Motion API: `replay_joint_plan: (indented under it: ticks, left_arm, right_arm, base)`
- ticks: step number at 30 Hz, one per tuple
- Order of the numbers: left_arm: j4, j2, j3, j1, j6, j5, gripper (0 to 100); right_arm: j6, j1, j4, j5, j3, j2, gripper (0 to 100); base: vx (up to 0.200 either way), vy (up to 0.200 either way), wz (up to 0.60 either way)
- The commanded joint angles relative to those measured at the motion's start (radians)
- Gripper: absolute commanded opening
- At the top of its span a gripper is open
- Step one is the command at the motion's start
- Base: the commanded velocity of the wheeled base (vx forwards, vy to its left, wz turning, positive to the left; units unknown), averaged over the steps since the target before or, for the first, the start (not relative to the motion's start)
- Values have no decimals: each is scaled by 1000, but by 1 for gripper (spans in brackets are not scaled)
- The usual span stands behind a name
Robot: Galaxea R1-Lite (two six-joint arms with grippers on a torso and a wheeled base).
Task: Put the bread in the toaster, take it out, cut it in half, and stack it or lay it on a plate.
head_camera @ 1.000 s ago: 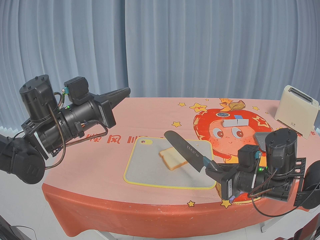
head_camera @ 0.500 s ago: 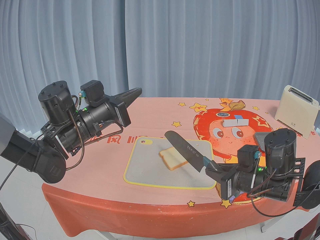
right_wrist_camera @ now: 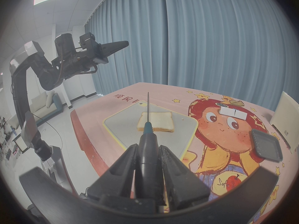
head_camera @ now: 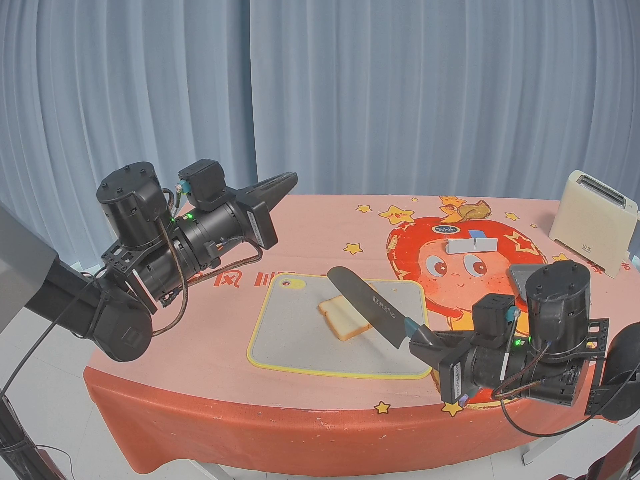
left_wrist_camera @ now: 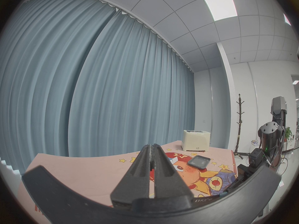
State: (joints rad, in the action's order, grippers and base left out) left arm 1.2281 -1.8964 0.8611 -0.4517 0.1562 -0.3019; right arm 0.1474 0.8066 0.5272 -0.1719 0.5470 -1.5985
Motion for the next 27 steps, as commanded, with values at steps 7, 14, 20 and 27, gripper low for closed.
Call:
replay_joint_plan:
  ticks: [7,14,20,27]
  left_arm:
    - [-4,-41,67,-1,11,-3,0]
    - [4,-63,65,-1,6,-6,0]
    - [24,-69,65,-1,6,-11,0]
    - [33,-96,36,-18,0,-46,0]
  right_arm:
    - [0,2,0,0,2,0,0]
    - [1,0,0,-1,5,0,0]
    - [1,0,0,-1,7,-3,0]
    - [3,2,0,-12,5,-21,0]
  base:
    - [0,0,0]
    - [0,0,0]
    - [0,0,0]
    - [0,0,0]
